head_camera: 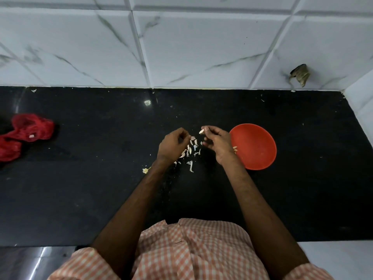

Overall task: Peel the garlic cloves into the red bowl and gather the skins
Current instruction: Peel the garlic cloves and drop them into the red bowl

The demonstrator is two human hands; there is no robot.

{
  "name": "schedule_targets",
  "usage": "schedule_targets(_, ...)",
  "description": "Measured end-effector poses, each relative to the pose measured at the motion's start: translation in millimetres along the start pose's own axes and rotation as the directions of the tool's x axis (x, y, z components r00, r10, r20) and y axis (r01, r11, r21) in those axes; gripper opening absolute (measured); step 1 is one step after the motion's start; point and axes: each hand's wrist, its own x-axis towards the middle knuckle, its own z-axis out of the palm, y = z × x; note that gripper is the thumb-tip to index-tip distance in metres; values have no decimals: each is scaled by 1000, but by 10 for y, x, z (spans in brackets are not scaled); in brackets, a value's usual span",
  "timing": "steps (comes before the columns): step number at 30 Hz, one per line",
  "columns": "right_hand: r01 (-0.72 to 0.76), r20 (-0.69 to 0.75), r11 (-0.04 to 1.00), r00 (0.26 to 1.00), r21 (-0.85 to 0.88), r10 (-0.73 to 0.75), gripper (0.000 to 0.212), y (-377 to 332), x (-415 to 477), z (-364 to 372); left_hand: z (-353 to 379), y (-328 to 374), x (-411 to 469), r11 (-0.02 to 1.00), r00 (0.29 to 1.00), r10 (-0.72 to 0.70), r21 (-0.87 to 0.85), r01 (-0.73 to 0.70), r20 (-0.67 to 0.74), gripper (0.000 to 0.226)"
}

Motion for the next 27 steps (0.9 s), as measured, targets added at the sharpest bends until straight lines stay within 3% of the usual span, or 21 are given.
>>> schedule_targets(7, 8, 8, 1000, 1000, 9, -8, 9, -8, -1, 24, -3, 82, 24, 983, 1000, 4, 186, -2, -11, 16)
schedule_targets(13, 31, 6, 999, 1000, -30, -31, 9, -4, 1, 44, 2, 232, 5, 992, 994, 97, 84, -92, -51, 9)
schedule_targets(22, 94, 19, 991, 996, -96, -92, 9, -6, 14, 80, 13, 284, -4, 975, 971, 186, 151, -164, -149, 11)
schedule_targets(27, 135, 22, 983, 991, -127, -133, 7, -10, 32, 75, 15, 305, -5, 971, 971, 207, 147, -189, -121, 5)
